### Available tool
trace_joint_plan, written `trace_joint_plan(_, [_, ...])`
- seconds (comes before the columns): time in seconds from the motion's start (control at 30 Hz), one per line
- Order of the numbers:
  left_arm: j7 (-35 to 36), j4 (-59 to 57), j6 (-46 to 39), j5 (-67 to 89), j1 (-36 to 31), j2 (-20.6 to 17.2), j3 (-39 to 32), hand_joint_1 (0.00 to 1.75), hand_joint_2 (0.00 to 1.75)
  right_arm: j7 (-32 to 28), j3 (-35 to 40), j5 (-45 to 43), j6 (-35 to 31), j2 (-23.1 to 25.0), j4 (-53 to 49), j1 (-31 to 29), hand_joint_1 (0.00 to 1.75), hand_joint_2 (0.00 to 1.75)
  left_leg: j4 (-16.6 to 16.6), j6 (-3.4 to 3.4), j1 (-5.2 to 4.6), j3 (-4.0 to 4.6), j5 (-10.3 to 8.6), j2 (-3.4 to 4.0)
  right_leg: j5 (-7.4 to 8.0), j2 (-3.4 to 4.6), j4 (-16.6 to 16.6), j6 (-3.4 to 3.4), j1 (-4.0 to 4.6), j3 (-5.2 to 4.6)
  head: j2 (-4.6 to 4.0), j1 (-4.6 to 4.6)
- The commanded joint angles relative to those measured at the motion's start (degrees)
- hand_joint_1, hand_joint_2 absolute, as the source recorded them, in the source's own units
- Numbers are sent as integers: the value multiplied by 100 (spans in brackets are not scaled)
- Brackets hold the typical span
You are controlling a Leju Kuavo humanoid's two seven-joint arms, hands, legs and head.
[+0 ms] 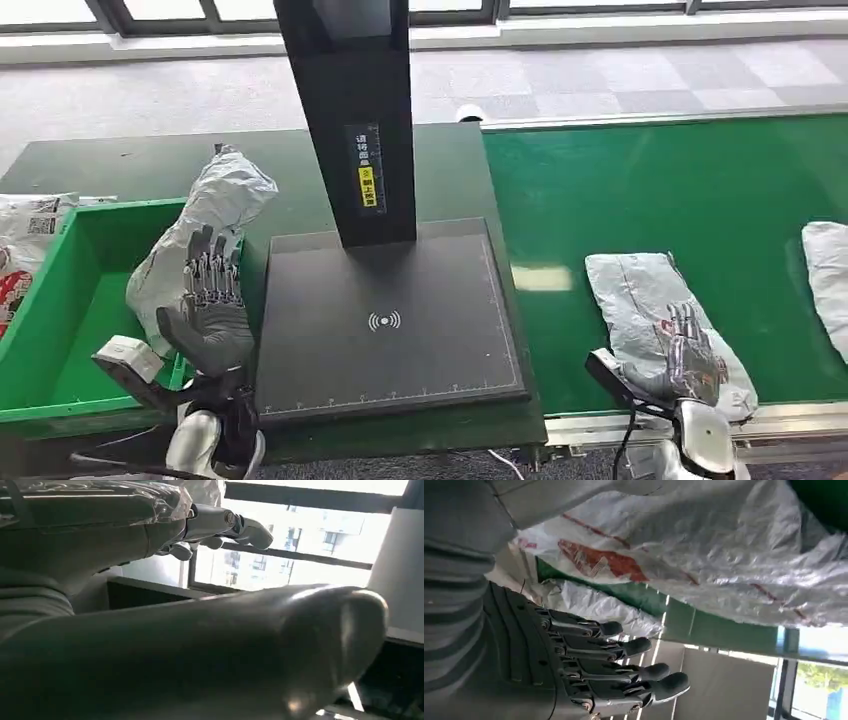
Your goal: Moved the parcel from conveyor to table for the left to box.
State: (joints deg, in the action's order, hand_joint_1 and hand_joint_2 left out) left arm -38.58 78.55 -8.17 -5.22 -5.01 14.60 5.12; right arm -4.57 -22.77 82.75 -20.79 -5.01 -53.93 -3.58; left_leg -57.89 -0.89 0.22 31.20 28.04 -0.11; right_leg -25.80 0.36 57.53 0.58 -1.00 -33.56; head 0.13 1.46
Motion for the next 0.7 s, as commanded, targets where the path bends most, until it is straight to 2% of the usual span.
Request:
trace_joint_plan(0.03, [-12,-753,18,62,-387,-229,354,0,0,-158,13,-159,-118,23,2022,-635,0,175,10,0,3,-9,-5,-9,1,-12,-11,-5,4,13,0,2])
trace_joint_plan(0.23, [38,-839,-5,151,-379,-278,431,0,0,-88,164,-250,199,119,1848,-373,0,175,16,-2,5,-12,-6,-9,4,-11,-18,-6,14,18,0,2])
trace_joint_plan(0.53, [0,-1204,42,203,-585,-318,516,0,0,-68,314,-219,490,84,2120,-328,0,175,11,3,11,-12,-9,-16,8,-19,-19,-4,11,26,0,0])
trace_joint_plan(0.57, [-9,-1198,35,208,-581,-322,511,0,0,-164,352,-226,429,102,2061,-279,175,175,12,3,13,-14,-12,-23,10,-27,-24,-3,13,32,0,2])
trace_joint_plan(0.7, [-6,-1157,48,205,-536,-335,497,0,0,-181,384,-227,482,157,1945,-239,175,175,7,4,11,-33,-5,-5,9,-13,-22,4,10,51,0,0])
